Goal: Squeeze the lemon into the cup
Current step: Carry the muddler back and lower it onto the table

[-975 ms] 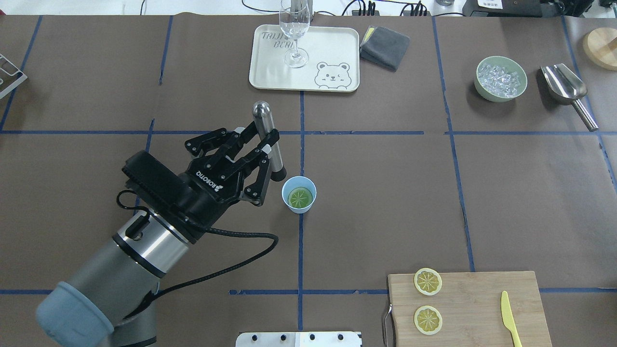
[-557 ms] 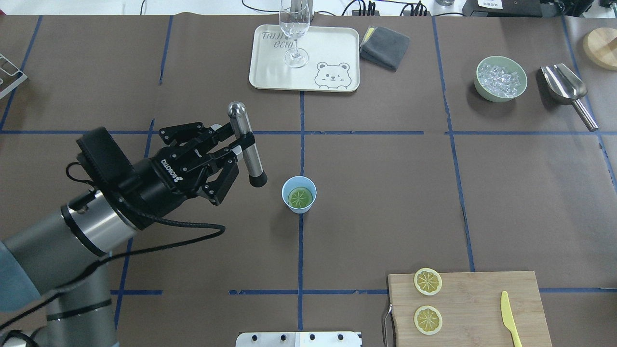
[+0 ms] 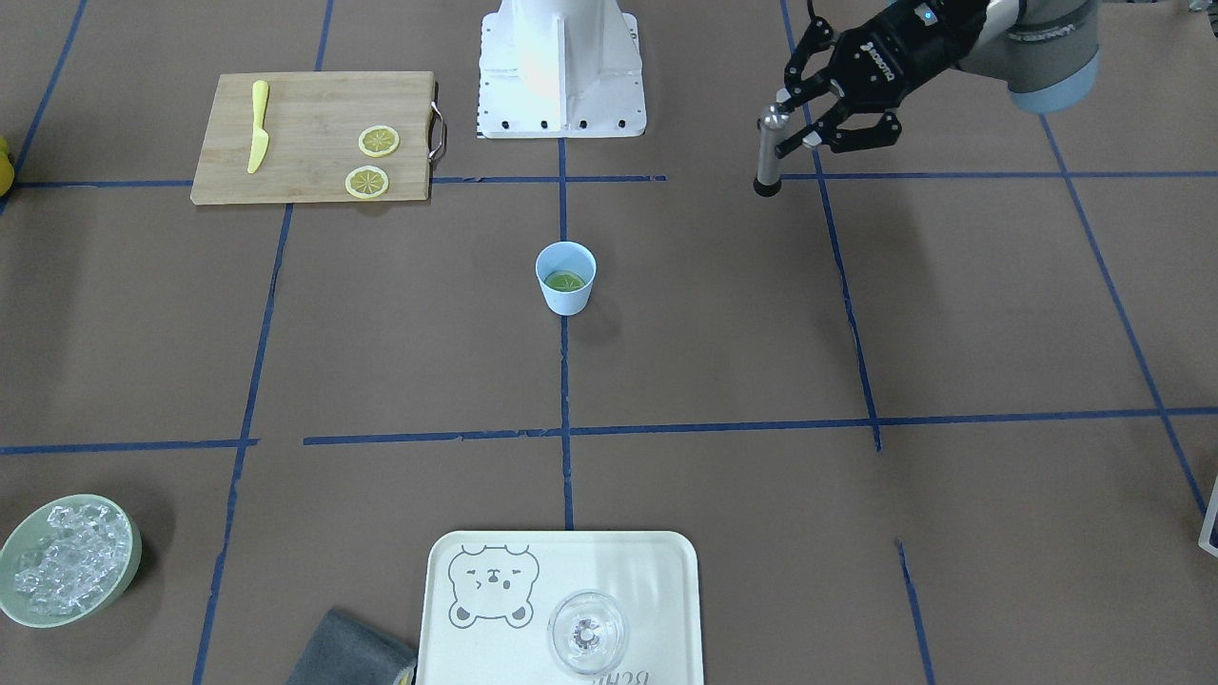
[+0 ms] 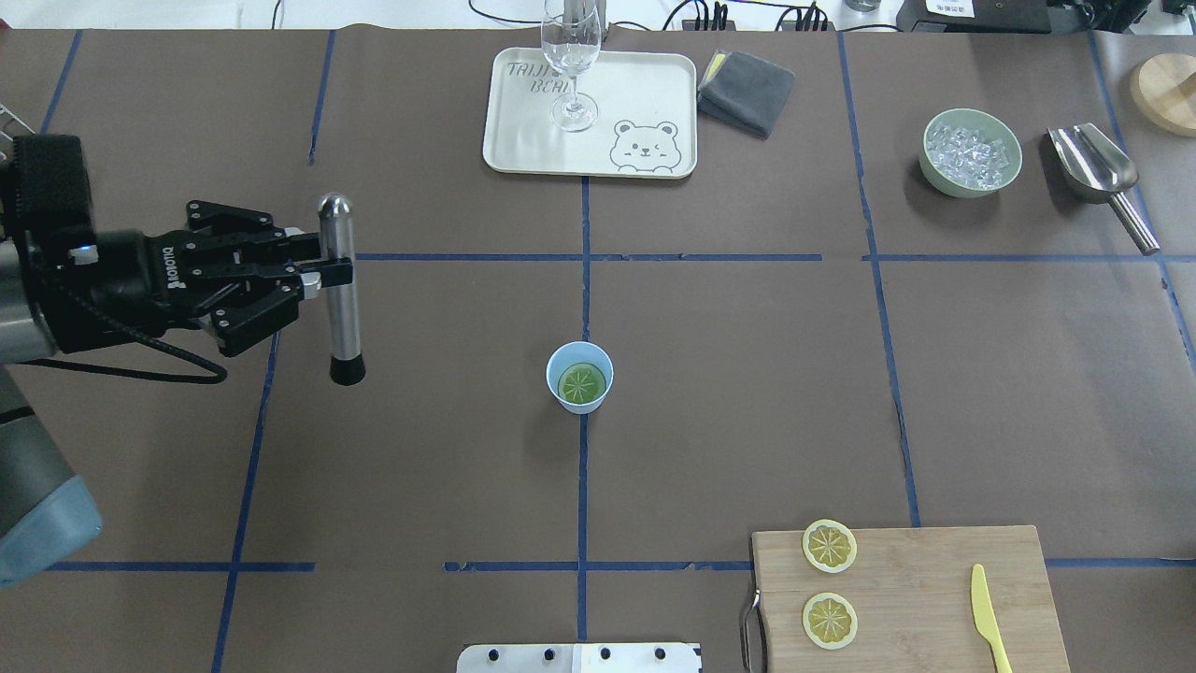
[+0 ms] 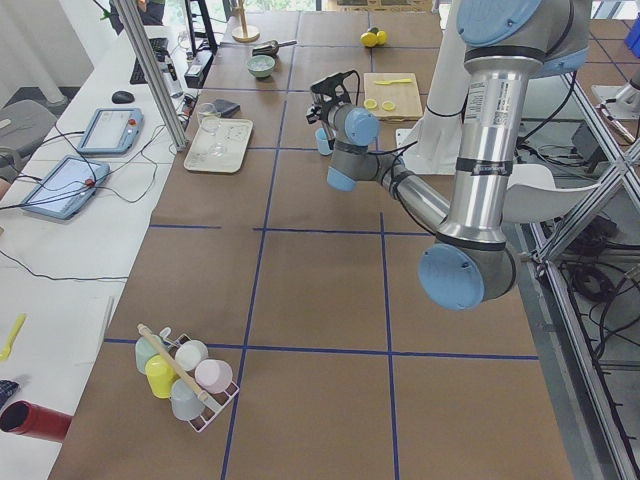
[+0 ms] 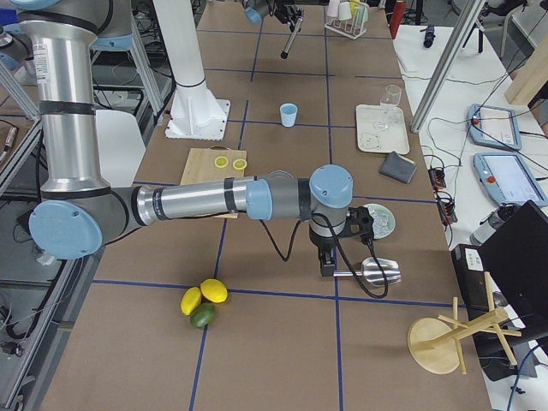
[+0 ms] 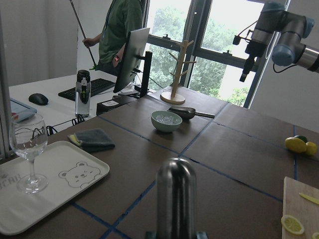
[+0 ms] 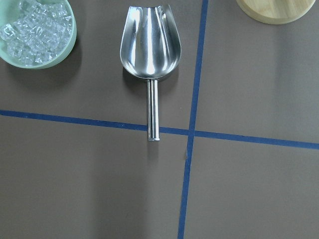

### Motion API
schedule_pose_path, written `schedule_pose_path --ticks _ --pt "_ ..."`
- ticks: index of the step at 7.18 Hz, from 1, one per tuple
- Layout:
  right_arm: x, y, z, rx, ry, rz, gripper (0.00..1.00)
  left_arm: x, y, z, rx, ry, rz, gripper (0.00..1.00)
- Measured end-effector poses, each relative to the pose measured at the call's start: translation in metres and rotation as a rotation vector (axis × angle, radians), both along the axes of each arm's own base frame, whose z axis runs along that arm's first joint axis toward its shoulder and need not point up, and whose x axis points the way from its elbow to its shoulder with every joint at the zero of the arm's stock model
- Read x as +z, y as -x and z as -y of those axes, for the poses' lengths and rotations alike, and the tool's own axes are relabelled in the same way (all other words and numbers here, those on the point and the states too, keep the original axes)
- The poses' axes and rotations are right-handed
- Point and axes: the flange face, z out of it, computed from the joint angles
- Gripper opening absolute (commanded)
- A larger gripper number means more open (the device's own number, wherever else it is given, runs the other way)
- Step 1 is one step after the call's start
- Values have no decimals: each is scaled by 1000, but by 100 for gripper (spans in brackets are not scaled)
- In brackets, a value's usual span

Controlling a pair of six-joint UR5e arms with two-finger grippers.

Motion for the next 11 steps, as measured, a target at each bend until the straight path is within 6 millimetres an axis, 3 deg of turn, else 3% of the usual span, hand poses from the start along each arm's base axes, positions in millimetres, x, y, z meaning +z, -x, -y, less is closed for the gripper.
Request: schedule_pose_path --ticks 2,4,8,11 --pt "-1 0 0 0 -2 0 100 77 22 -7 -4 128 132 0" --pt "-1 0 0 -1 -3 0 100 132 41 -6 -37 272 253 0" --pt "0 0 -1 -3 -4 -2 100 177 44 29 -90 591 500 0" --pt "1 0 -2 -3 -1 -2 100 191 16 57 -33 971 615 0"
